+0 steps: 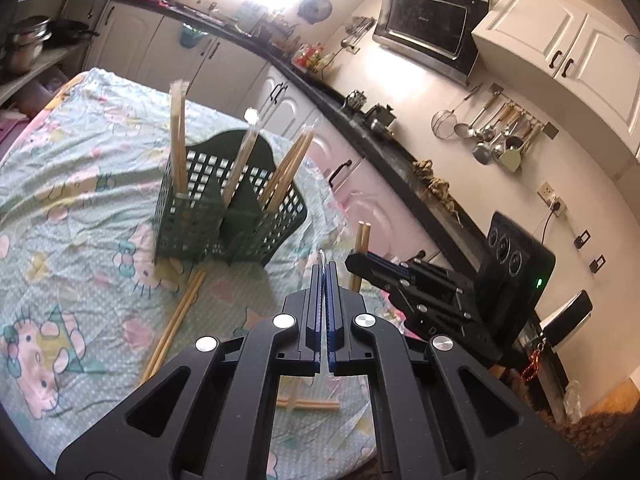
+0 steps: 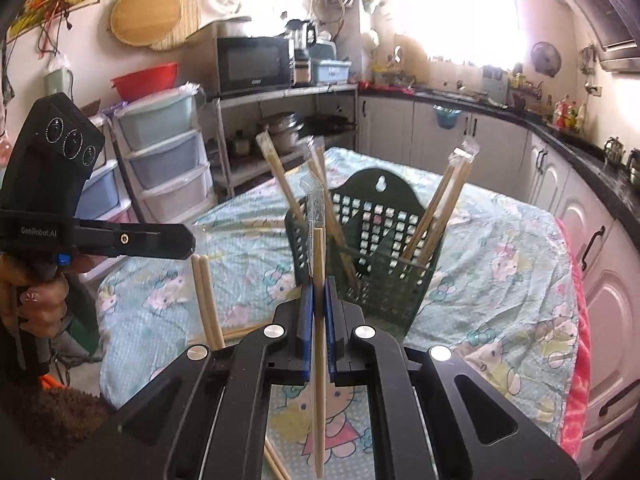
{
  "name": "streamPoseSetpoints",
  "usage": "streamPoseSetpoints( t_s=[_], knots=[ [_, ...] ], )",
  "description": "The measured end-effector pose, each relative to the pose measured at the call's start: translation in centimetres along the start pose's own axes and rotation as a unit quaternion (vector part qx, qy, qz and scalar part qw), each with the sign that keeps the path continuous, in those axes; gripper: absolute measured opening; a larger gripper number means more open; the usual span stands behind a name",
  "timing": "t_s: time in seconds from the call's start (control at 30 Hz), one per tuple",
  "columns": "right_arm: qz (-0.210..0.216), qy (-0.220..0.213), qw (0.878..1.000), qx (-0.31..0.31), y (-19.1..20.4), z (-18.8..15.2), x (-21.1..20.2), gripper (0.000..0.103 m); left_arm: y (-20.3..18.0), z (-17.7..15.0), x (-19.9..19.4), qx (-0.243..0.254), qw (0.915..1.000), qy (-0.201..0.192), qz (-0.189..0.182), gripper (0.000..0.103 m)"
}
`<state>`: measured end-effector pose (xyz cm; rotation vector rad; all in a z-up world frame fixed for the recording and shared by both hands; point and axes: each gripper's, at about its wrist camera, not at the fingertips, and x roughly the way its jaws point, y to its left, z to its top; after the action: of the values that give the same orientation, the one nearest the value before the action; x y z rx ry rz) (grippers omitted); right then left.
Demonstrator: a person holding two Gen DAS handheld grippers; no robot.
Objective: Organize utensils
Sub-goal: 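Lift the held chopsticks with both grippers toward the green caddy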
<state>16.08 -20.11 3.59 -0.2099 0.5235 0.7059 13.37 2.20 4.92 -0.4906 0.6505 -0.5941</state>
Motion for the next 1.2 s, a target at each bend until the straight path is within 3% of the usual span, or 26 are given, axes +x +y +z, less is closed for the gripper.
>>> streamPoseSetpoints(
  t_s=[0.63,1.2],
  knots=[
    [-0.045,-0.090,0.993,0.066,-3.5,1.3,-2.8,0.006,-3.6,5.2,0.3,0.050,0.9977,-0.042,-0.016,0.000],
    [-0.083,-0.166,0.982,0.045,-4.6,6.3,-4.5,0.006,-7.0,9.9,0.8,0.104,0.9918,-0.073,-0.010,0.000]
  ],
)
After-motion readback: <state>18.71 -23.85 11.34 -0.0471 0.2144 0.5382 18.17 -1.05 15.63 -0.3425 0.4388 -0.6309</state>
